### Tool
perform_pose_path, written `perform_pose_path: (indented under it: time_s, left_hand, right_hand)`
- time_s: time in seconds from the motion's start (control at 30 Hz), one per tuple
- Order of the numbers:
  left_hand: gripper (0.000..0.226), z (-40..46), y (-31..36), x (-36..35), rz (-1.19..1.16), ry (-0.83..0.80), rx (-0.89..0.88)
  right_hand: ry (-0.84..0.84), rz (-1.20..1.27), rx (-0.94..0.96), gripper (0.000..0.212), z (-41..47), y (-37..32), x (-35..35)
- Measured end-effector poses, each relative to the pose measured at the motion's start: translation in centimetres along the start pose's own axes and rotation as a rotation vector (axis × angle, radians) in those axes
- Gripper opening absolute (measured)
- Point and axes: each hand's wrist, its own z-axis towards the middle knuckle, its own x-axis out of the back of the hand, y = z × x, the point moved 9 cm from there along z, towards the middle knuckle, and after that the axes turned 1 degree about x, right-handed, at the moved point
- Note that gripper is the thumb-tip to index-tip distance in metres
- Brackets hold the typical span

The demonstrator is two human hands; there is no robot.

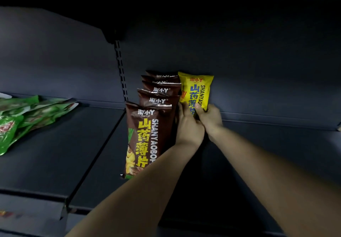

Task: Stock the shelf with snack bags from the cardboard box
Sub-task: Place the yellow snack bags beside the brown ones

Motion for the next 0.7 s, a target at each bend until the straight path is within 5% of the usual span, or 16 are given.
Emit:
perform_pose_path:
  time_s: [0.17,0.33,0.53,0.7]
  left_hand:
    - [0.062,0.0,-0.6,0.2,-0.145,0.036,0.071]
    - [0.058,-0.3,0.1,0.4,-0.117,0.045,0.073]
    - [0.045,-3.4,3.6,1.0,0.071,0.031,-0.195]
    - [0.046,-5.4,5.9,2.6,0.132,0.006,-0.304]
  right_hand:
    - [-0.124,-0.150,0.055,0.044,-0.8,0.1,-0.3]
    - [-0.074,-0.048,-0.119,0.031,-1.1,0.5,0.2]
    - [-0.074,-0.257,-0.017,0.020,-2.8,-1.2,1.7]
    - [-0.077,-0.415,0.122,0.032,-5.1,-2.7,1.9]
